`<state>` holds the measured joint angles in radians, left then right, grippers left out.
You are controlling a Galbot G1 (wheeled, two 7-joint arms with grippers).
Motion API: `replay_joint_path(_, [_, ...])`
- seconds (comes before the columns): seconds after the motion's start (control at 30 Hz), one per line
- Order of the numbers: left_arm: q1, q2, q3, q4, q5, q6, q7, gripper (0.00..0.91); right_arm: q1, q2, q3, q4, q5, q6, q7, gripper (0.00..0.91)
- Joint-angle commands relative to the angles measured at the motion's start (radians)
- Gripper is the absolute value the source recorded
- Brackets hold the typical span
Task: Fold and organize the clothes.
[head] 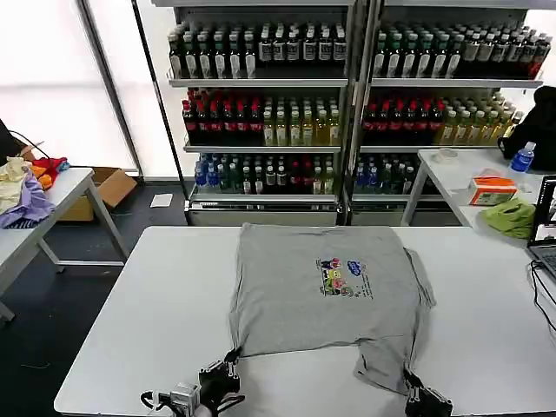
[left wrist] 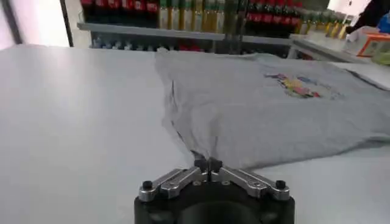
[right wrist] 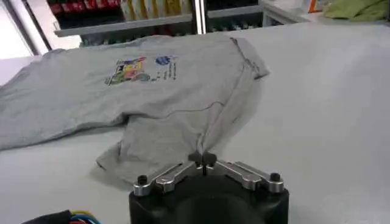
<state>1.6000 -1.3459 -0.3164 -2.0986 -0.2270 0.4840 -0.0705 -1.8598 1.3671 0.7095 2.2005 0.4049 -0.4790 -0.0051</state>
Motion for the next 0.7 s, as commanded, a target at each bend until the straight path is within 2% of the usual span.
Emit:
replay_joint_path(0.03, [0.011,-0.005,0.000,-0.047,0.016,-0.010,-0.001,0.010,-0.001,0.000,-0.004,0.018,0.044,0.019,0.003,0.000])
replay_joint_path(0.23, [0.072,0.023,-0.059,-0.163,0.003,0.011,0.006,0.010,-0.108,-0.046,0.027,0.126,0.103,-0.012,0.010,0.000])
replay_joint_path(0.4, [0.154,0.061,-0.121,-0.248,-0.015,0.058,0.022,0.010,-0.168,-0.076,0.048,0.196,0.111,-0.040,-0.010,0.000])
replay_joint_path(0.5, [0.200,0.094,-0.151,-0.294,-0.020,0.090,0.023,0.010,-0.200,-0.097,0.057,0.239,0.117,-0.039,-0.044,0.000])
replay_joint_path(0.7, [0.315,0.152,-0.197,-0.387,-0.031,0.094,0.057,0.010,-0.227,-0.101,0.067,0.299,0.158,-0.020,-0.070,0.000])
